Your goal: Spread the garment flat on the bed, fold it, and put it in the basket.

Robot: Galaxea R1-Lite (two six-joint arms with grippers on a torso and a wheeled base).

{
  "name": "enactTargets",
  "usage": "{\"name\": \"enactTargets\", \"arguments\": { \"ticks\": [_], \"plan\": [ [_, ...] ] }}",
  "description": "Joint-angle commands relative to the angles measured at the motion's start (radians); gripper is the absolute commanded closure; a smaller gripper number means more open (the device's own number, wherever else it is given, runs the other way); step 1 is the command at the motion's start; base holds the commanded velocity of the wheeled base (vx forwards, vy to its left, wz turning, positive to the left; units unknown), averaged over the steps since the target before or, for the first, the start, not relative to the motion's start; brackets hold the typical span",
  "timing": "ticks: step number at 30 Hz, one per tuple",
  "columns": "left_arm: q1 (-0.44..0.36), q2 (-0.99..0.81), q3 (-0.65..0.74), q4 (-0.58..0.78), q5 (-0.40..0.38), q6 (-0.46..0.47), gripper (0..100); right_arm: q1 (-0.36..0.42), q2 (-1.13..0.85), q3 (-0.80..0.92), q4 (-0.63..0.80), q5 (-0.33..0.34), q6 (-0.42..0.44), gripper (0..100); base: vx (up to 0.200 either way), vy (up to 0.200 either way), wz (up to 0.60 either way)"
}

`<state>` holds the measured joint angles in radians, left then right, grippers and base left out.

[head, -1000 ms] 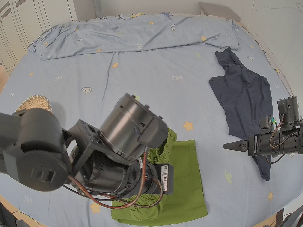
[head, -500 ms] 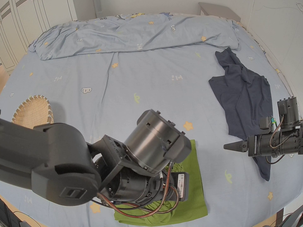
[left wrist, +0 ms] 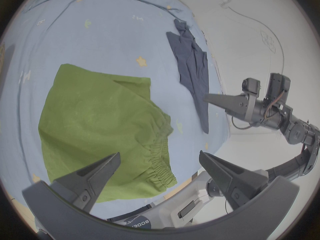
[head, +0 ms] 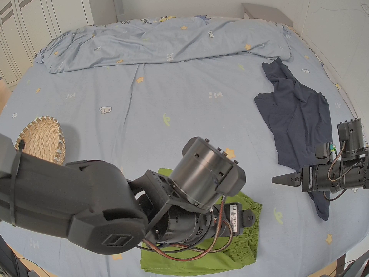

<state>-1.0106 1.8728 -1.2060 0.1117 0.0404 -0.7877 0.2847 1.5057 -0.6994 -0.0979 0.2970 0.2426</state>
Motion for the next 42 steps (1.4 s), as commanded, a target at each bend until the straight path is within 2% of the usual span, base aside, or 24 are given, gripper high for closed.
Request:
{"name": "enactTargets", "arguments": {
  "ticks": [1,4,5,7,8,9,10,14,15,16,19,21,25,29,34,42],
  "plan": [
    [0.010,0.017,0.008,-0.021,0.018,-0.013,0,0.007,0.001,0.001,0.000,0.001,0.000,0,0.000,0.000,0.00],
    [0.015,0.006,0.009,-0.023,0.022,-0.024,0,0.010,-0.001,0.000,-0.002,0.002,0.000,0,0.000,0.000,0.00],
    [0.086,-0.027,0.036,-0.015,0.016,-0.042,0,0.025,-0.007,0.000,0.000,0.008,0.000,0,0.000,0.000,0.00],
    [0.164,-0.086,0.085,-0.021,-0.002,-0.028,0,0.067,-0.010,0.003,0.001,0.010,0.003,0,0.000,0.000,0.00],
    [0.168,-0.090,0.088,-0.021,-0.005,-0.028,0,0.070,-0.010,0.003,0.001,0.010,0.003,0,0.000,0.000,0.00],
    [0.250,-0.138,0.140,-0.024,-0.073,-0.005,0,0.111,-0.016,0.015,0.001,0.010,0.003,0,0.000,0.000,0.00],
    [0.282,-0.152,0.157,-0.024,-0.102,0.008,0,0.122,-0.018,0.018,0.001,0.010,0.003,0,0.000,0.000,0.00],
    [0.494,-0.245,0.287,-0.055,-0.364,0.113,0,0.197,-0.016,0.040,-0.008,0.013,0.003,0,0.000,0.000,0.00],
    [0.494,-0.245,0.287,-0.055,-0.364,0.113,0,0.197,-0.016,0.040,-0.008,0.013,0.003,0,0.000,0.000,0.00],
    [0.592,-0.256,0.359,-0.107,-0.494,0.146,0,0.232,-0.013,0.049,-0.010,0.016,0.004,0,0.000,0.000,0.00],
    [0.705,-0.241,0.453,-0.224,-0.606,0.220,0,0.271,-0.009,0.066,-0.011,0.014,0.004,0,0.000,0.000,0.00],
    [0.753,-0.184,0.497,-0.303,-0.640,0.271,0,0.277,-0.010,0.073,-0.013,0.014,0.004,0,0.000,0.000,0.00],
    [0.762,-0.096,0.552,-0.420,-0.646,0.303,0,0.258,-0.024,0.067,-0.011,0.014,0.006,0,0.000,0.000,0.00],
    [0.753,-0.064,0.568,-0.438,-0.646,0.306,0,0.243,-0.047,0.064,-0.011,0.016,0.015,0,0.000,0.000,0.00],
    [0.676,-0.007,0.565,-0.452,-0.646,0.304,0,0.240,-0.047,0.061,-0.011,0.016,0.018,0,0.000,0.000,0.00],
    [0.626,0.066,0.569,-0.563,-0.662,0.291,0,0.240,-0.039,0.066,-0.013,0.014,0.018,0,0.000,0.000,0.00]
  ]
}}
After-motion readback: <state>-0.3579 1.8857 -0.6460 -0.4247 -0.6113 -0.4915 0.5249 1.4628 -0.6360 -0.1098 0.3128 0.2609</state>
